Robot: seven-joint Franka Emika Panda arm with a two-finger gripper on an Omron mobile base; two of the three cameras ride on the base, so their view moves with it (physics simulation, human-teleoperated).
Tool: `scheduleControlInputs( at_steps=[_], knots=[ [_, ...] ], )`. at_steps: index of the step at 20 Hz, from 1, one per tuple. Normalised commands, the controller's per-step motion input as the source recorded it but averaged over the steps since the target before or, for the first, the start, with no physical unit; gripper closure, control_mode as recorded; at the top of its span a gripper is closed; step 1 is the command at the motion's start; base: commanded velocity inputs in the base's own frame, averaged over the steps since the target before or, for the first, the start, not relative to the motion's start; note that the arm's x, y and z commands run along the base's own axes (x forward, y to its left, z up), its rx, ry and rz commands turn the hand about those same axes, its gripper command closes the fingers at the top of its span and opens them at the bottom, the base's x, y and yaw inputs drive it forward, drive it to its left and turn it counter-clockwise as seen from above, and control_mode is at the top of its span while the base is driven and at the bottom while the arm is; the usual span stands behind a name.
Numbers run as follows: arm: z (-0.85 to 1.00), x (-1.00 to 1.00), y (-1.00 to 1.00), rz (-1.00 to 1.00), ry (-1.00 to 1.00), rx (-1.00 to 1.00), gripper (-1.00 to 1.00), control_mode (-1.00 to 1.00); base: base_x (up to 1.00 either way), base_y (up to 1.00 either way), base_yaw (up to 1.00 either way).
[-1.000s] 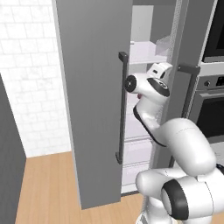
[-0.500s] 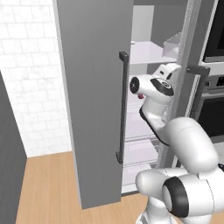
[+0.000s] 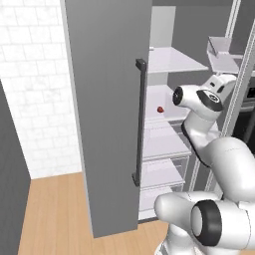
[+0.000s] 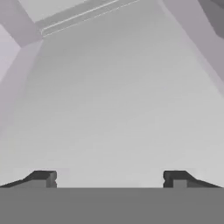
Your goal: Take the strawberry from the fridge and place it on top of the pancake, located on the dining counter.
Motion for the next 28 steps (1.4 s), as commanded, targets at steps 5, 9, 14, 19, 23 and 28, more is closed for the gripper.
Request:
scheduleControlInputs(
  at_steps=[5,9,14,19,23,28],
  knots=[
    [0.0,-0.27,-0.86,-0.18,0.0,0.0,-1.0,-1.0,0.0,0.0,0.0],
    [0.0,-0.04,-0.79,-0.18,-0.01,0.0,-1.0,-1.0,0.0,0.0,0.0],
    [0.0,-0.02,-0.65,-0.15,-0.08,0.0,-1.0,-1.0,0.0,0.0,0.0],
    [0.0,-0.51,-0.06,-0.05,-0.25,0.0,-1.0,-1.0,0.0,0.0,0.0],
    [0.0,-0.75,0.53,0.0,-0.2,0.0,-1.0,-1.0,0.0,0.0,0.0],
    [0.0,-0.68,0.85,0.0,-0.15,0.0,-1.0,-1.0,0.0,0.0,0.0]
  ],
)
